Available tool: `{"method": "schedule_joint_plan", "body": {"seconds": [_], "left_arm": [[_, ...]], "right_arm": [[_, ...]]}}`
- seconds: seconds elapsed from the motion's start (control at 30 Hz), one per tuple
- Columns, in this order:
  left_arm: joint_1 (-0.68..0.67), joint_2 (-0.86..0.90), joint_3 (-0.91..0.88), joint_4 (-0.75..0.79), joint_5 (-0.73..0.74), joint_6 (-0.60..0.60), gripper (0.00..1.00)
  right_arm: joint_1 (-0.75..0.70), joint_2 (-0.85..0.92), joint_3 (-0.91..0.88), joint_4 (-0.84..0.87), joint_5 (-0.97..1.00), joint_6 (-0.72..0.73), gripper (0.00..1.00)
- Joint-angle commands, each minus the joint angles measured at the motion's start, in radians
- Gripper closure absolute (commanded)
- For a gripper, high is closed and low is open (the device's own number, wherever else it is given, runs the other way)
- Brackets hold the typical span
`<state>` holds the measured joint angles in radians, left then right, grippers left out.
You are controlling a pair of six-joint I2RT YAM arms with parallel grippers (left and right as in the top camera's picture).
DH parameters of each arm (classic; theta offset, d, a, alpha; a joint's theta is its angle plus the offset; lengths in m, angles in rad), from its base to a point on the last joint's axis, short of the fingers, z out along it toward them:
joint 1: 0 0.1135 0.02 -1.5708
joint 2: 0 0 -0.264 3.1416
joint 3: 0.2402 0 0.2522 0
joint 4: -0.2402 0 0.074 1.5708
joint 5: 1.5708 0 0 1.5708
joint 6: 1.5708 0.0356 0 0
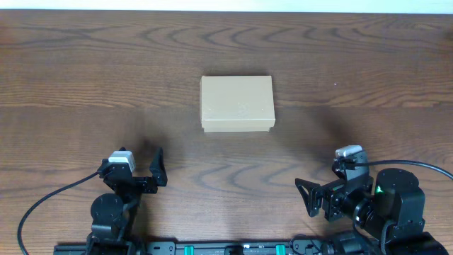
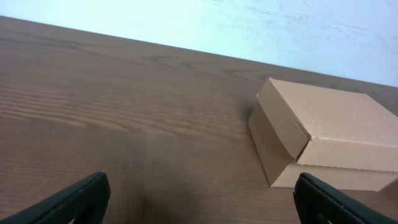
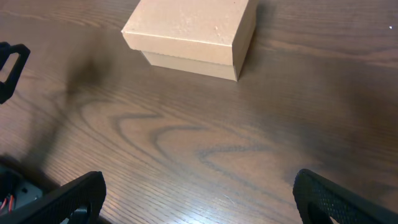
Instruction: Pack container
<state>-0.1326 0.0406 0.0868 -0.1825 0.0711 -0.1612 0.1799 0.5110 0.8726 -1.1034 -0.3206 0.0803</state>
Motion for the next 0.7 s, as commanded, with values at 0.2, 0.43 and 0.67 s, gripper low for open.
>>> {"method": "schedule_joint_plan", "body": {"seconds": [0.2,0.43,0.67], "left_arm": [[0.007,-0.037,-0.019,-0.045,-0.004,0.003,0.05],[0.008,-0.037,-0.019,-0.045,-0.008,0.005,0.05],[0.009,-0.035,-0.019,-0.044,-0.007,0.004,0.05]], "right_arm": [[0.005,-0.004,-0.003,-0.001,0.003,0.013,0.01],[0.005,-0.004,-0.003,-0.001,0.003,0.013,0.01],[0.005,-0.004,-0.003,-0.001,0.003,0.013,0.01]]}}
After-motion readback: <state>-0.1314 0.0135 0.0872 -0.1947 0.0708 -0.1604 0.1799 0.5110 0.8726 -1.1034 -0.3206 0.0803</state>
